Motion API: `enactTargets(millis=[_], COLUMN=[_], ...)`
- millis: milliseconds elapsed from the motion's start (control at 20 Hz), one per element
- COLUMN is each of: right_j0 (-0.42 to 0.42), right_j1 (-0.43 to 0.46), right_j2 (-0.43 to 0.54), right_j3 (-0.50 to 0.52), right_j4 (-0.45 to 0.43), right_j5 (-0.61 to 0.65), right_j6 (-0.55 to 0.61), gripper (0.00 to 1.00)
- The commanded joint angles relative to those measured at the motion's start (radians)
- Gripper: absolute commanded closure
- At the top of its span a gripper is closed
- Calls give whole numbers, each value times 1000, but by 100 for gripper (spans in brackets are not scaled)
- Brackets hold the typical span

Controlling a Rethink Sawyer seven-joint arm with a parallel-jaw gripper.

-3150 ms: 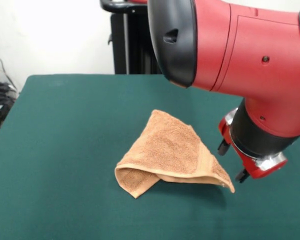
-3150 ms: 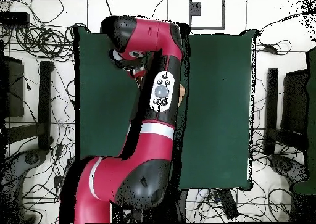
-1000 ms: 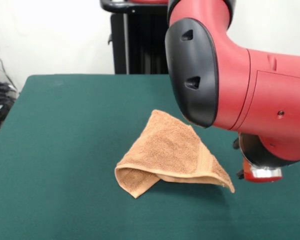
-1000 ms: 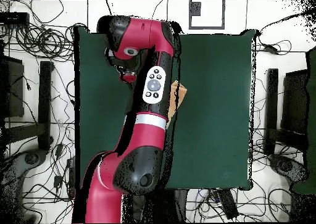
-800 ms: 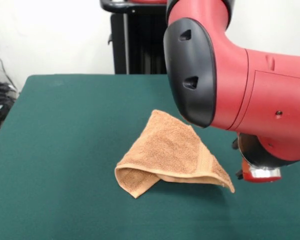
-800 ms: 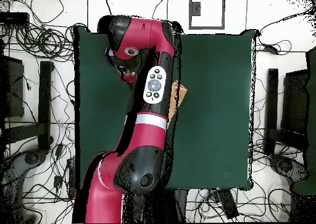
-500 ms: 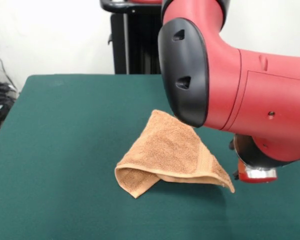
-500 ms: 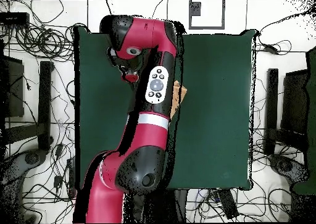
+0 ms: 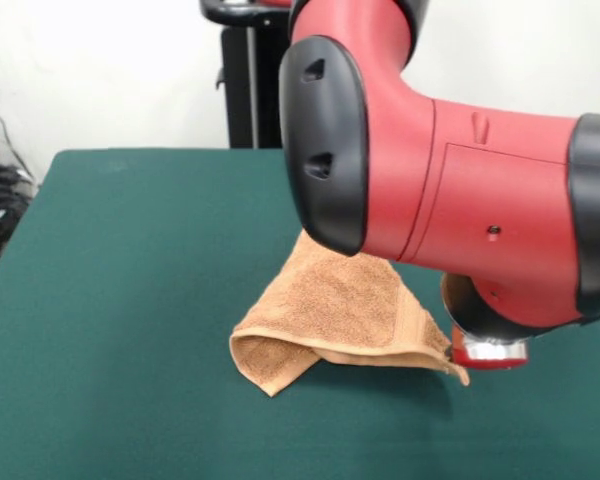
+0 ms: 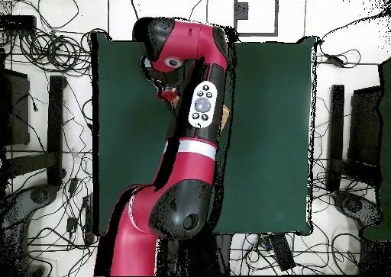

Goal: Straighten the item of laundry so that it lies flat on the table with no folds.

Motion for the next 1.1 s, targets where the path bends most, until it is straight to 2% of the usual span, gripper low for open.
enactTargets(millis=[50,500,1100], right_j0=[-4,-10,-43], right_j1=[-2,20,58], right_j2=[-19,-56,-197], right_j3=[42,6,-38], right_j4=[23,65,185], right_j5=[-61,-70,-88], right_j6=[168,208,215], gripper=[0,0,0])
